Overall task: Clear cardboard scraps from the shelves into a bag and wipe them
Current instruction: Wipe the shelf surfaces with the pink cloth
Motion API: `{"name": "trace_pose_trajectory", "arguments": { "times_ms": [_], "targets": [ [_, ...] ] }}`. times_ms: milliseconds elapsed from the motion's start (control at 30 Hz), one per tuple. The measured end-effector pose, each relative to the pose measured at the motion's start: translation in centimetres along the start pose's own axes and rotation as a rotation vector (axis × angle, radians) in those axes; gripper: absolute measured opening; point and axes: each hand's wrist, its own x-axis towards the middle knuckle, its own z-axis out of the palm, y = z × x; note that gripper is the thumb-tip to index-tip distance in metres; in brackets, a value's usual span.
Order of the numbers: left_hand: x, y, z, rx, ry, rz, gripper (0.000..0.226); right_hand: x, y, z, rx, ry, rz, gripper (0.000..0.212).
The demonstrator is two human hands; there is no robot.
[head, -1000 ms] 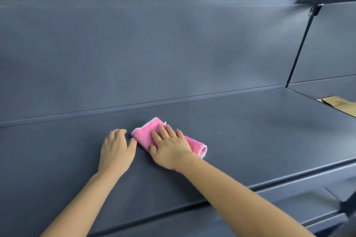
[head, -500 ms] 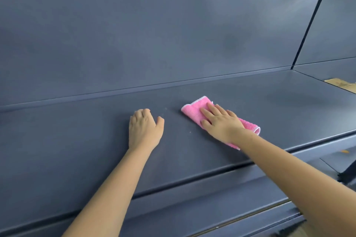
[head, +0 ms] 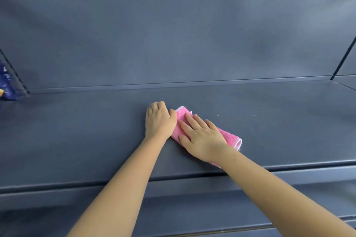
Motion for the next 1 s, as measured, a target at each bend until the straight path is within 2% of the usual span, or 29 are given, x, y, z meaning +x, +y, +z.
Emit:
{"name": "trace_pose_trajectory", "arguments": {
  "times_ms": [100, 267, 400, 600, 733, 867, 1000],
  "targets": [
    [0.0, 0.0, 0.1, 0.015, 0.005, -0.001, 0.039, -1.5, 2.0, -0.4, 0.002, -0.028, -0.006, 0.054],
    [0.0, 0.0, 0.3, 0.03, 0.006, 0.011, 0.038, -0.3, 3.8, -0.7, -0.015, -0.019, 0.113, 0.053],
    [0.1, 0.0, 0.2, -0.012, -0.014, 0.03, 0.036, 1.2, 1.2, -0.6, -0.008, 0.01, 0.178, 0.053],
    [1.0, -1.1, -1.1, -0.212, -0.121, -0.013, 0.043, 1.1, -4.5, 0.8, 0.034, 0.032, 0.046, 0.055],
    [2.2, -3.7, -3.2, -0.118, -0.107, 0.108, 0.043, 2.0, -4.2, 0.4, 0.022, -0.004, 0.136, 0.055],
    [2.8, -6.6, -4.0, -0.061, -0.126, 0.125, 0.041, 5.5, -6.3, 0.3, 0.022, -0.013, 0.222, 0.054],
    [3.0, -7.8, -3.7, -0.212, -0.086, 0.071, 0.041, 7.3, -9.8, 1.2, 0.014, 0.001, 0.196, 0.054]
  ]
}}
